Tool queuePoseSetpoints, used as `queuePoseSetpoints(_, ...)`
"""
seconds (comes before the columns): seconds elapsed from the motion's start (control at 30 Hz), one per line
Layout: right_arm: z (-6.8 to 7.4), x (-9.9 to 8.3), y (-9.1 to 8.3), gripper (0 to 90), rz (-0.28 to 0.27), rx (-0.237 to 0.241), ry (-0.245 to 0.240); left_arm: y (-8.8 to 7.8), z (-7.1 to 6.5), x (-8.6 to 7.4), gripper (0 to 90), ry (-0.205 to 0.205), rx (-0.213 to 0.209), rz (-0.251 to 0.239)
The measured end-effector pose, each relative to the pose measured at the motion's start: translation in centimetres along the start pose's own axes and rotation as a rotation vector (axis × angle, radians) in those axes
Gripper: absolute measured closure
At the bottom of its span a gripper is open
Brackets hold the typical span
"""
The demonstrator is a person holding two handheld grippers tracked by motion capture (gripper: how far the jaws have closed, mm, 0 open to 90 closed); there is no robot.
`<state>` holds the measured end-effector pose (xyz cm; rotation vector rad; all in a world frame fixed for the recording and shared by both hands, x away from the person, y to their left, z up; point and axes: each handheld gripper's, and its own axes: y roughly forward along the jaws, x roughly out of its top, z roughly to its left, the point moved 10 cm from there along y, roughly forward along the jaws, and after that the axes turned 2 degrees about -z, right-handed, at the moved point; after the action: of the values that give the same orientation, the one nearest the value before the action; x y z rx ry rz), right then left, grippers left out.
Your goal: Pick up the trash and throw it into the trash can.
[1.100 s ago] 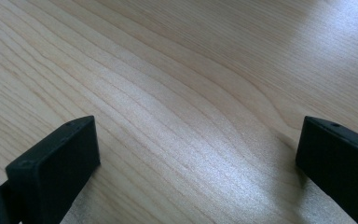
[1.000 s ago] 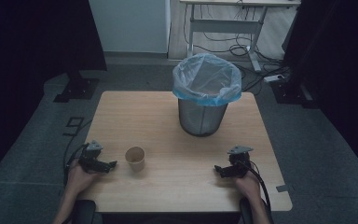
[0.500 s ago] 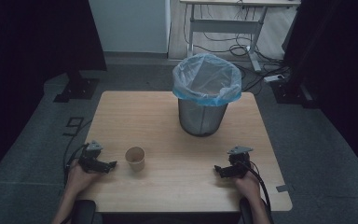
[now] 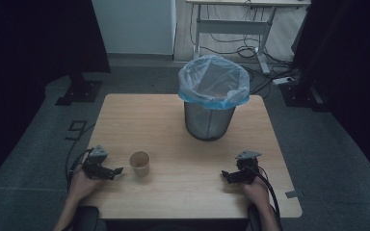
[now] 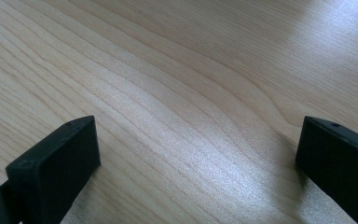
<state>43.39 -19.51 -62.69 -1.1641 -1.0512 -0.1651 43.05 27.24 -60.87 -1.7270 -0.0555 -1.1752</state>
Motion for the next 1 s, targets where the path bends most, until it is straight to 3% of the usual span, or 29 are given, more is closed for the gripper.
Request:
queuePoseSetpoints(0.57,0.0,0.0,0.0,0.0,0.000,-0.001,0.000,-0.3,-4.2,1.8,0.0,0.073,-0.103,-0.034)
queuePoseSetpoints(1.0,0.0,0.0,0.0,0.0,0.000,-0.001,0.001,0.8,-6.7,3.3,0.0,0.095,-0.155,-0.050)
